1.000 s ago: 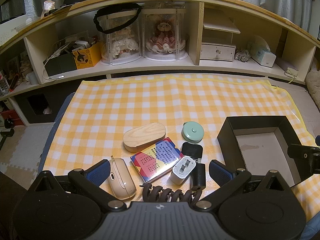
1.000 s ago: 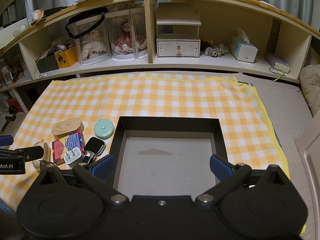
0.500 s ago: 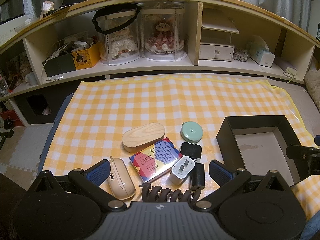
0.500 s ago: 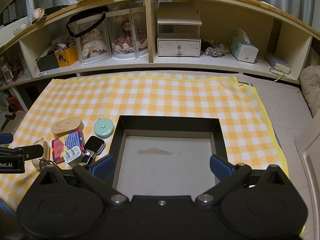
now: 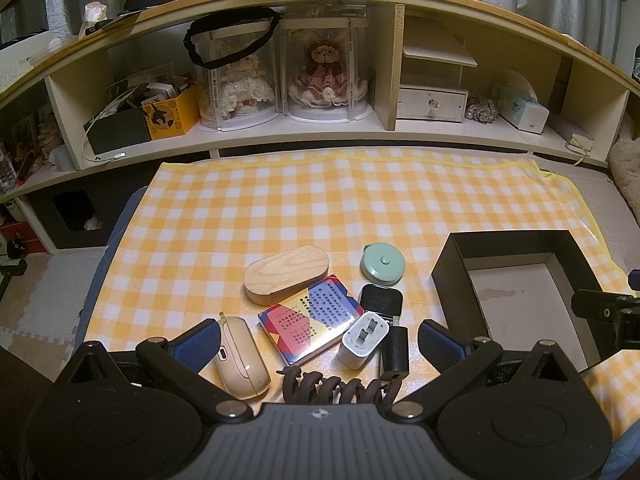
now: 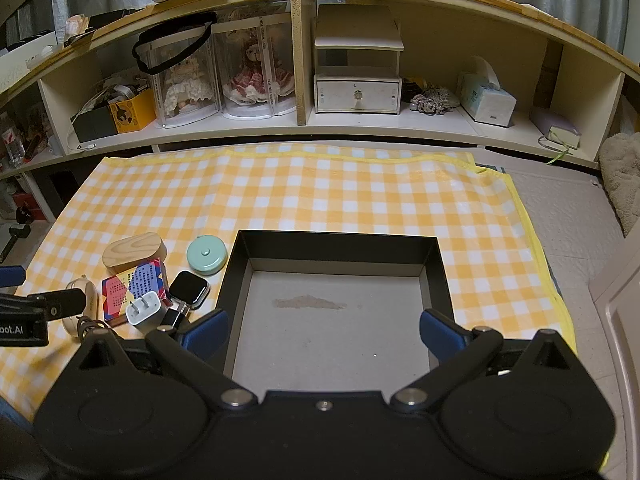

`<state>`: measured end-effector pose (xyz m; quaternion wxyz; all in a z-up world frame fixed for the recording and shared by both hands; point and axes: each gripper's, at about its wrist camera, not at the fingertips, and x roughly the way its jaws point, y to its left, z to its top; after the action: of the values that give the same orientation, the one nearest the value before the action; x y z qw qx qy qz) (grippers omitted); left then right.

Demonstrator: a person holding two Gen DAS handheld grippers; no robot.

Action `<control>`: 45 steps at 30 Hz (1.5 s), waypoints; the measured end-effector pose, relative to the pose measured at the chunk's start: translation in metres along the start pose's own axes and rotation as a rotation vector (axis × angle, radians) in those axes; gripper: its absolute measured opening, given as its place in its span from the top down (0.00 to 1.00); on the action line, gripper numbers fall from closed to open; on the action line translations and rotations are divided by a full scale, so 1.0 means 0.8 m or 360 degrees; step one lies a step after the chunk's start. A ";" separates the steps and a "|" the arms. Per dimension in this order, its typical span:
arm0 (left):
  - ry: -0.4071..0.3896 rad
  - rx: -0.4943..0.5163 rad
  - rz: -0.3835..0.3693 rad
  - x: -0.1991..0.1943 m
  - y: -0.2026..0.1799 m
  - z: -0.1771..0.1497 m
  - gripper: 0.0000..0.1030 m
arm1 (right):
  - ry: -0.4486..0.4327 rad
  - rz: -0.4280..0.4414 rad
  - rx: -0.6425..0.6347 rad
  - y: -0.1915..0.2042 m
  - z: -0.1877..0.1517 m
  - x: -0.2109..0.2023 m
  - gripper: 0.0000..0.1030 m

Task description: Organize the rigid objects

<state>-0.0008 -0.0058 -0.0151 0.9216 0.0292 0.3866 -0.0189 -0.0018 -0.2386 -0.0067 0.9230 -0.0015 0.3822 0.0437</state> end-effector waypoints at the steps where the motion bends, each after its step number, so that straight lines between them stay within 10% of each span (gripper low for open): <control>1: 0.0000 0.0000 0.0000 0.000 0.000 0.000 0.00 | 0.0000 0.0000 -0.0001 0.001 0.001 0.001 0.00; 45: -0.0060 -0.0059 0.0039 -0.003 0.003 0.008 0.00 | -0.0082 -0.0100 0.0132 -0.032 0.018 0.005 0.00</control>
<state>0.0025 -0.0035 -0.0086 0.9292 0.0166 0.3692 -0.0008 0.0129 -0.2635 0.0001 0.9327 0.0260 0.3597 -0.0013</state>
